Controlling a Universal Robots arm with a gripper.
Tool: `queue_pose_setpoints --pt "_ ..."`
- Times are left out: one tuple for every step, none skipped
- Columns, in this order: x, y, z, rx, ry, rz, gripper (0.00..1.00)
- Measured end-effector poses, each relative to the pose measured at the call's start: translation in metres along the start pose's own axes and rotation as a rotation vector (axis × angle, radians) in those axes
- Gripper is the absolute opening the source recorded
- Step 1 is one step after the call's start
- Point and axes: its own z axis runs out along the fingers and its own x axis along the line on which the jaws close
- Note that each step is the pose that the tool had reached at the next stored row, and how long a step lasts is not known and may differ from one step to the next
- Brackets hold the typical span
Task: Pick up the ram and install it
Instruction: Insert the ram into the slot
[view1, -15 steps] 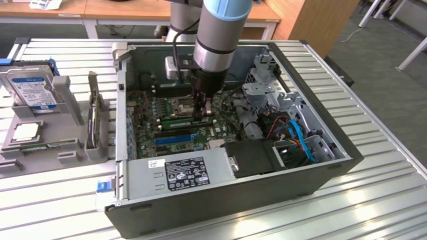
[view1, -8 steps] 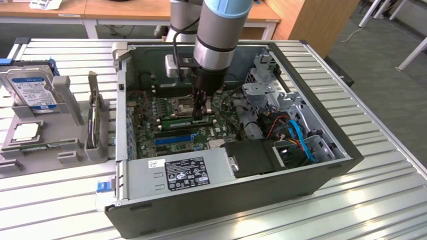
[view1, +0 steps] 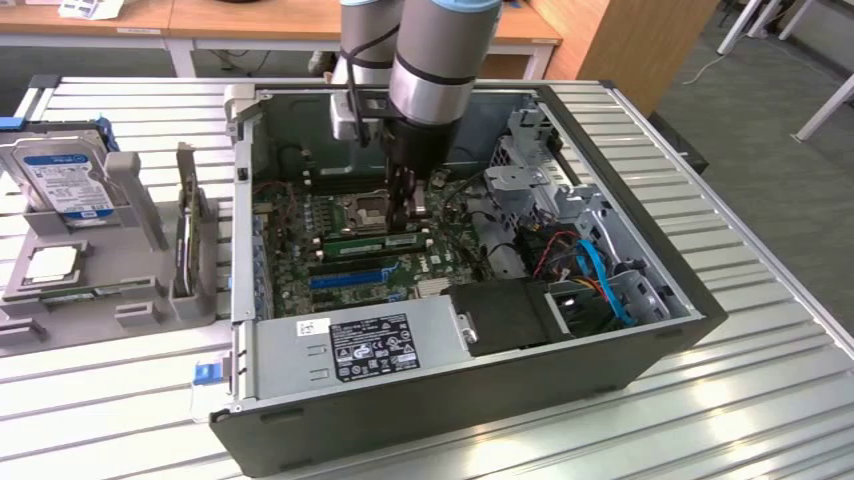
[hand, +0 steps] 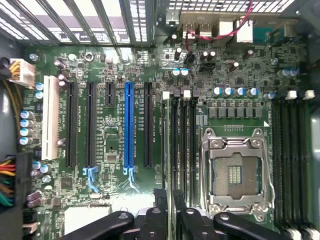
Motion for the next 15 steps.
queue_pose_setpoints --pt "0.000 0.0002 -0.0025 0.0000 0.0001 0.000 0.19" --pt "0.000 0.0003 -0.0046 0.0000 0.0001 0.000 0.19" --pt "0.000 0.0004 -0.0063 0.0000 0.0000 0.000 0.19" --pt "0.000 0.0005 -0.0080 0.0000 0.0001 0.000 0.19" --pt "0.000 0.0006 -0.0095 0.0000 0.0001 0.000 0.19" --pt "0.000 0.0007 -0.0110 0.0000 0.0000 0.000 0.19" --pt "0.000 0.0008 -0.0125 0.0000 0.0000 0.000 0.19" --pt "-0.001 0.0009 -0.0140 0.0000 0.0001 0.000 0.19" --pt "-0.001 0.0010 -0.0154 0.0000 0.0001 0.000 0.19" --pt "-0.001 0.0011 -0.0168 -0.0001 0.0000 0.000 0.19" --pt "-0.001 0.0012 -0.0179 -0.0001 0.0000 0.000 0.19" --pt "-0.001 0.0012 -0.0190 0.0000 0.0001 0.000 0.19" --pt "-0.001 0.0013 -0.0200 0.0000 0.0000 0.000 0.19" --pt "-0.001 0.0014 -0.0208 -0.0001 0.0001 0.000 0.19" --pt "-0.001 0.0014 -0.0214 -0.0001 0.0001 0.000 0.19"
